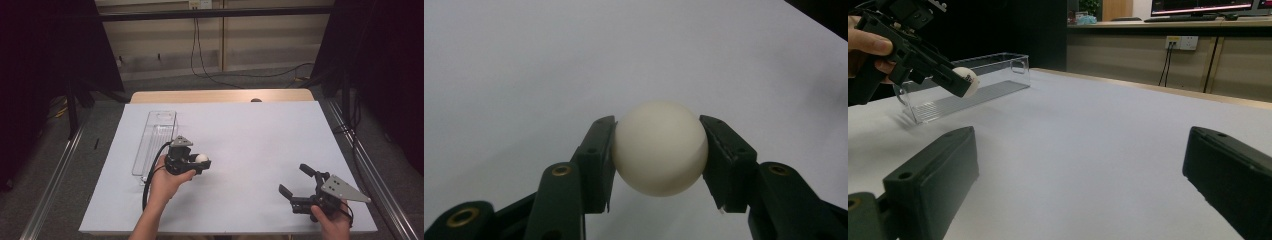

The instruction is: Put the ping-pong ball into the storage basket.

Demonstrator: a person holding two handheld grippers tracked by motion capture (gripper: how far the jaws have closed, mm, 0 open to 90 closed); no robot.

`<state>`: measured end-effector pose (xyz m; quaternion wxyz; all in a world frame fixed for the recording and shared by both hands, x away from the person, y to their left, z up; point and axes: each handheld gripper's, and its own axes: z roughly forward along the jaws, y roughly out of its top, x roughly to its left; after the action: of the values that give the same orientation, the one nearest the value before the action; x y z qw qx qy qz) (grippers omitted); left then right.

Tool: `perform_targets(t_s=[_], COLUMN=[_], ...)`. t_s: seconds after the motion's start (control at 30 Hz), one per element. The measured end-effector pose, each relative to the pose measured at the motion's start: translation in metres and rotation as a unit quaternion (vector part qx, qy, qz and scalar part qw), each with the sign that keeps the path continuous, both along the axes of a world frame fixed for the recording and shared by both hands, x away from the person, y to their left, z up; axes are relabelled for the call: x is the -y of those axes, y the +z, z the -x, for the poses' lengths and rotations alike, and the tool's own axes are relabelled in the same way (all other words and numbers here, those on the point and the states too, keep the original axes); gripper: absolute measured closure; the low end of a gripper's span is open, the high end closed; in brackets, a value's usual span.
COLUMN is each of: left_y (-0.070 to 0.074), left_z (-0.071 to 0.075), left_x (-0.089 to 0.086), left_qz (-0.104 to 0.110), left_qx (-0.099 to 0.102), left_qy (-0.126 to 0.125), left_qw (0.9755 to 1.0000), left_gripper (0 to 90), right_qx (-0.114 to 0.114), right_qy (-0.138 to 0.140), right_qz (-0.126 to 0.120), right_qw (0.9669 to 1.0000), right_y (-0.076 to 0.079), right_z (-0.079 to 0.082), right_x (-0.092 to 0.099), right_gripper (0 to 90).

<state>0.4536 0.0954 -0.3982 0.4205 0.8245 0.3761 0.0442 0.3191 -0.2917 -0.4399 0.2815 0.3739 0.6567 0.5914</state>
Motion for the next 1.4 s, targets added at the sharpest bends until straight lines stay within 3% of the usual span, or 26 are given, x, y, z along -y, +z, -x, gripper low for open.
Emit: perform_targets(t_s=[0.97,1.4], left_y=[0.007,0.010], left_z=[-0.004,-0.004], left_x=[-0.016,-0.021], left_qz=[0.012,0.009], left_qx=[0.000,-0.002], left_qy=[0.020,0.016], left_qw=[0.9997,0.9998], left_gripper=[51.2,51.2], right_qx=[0.000,0.001], right_qy=[0.000,0.001], right_qz=[0.001,0.000], right_qw=[1.0000,1.0000], right_y=[0.000,0.000], right_z=[0.000,0.000], right_x=[0.000,0.000], right_gripper=[0.9,0.9])
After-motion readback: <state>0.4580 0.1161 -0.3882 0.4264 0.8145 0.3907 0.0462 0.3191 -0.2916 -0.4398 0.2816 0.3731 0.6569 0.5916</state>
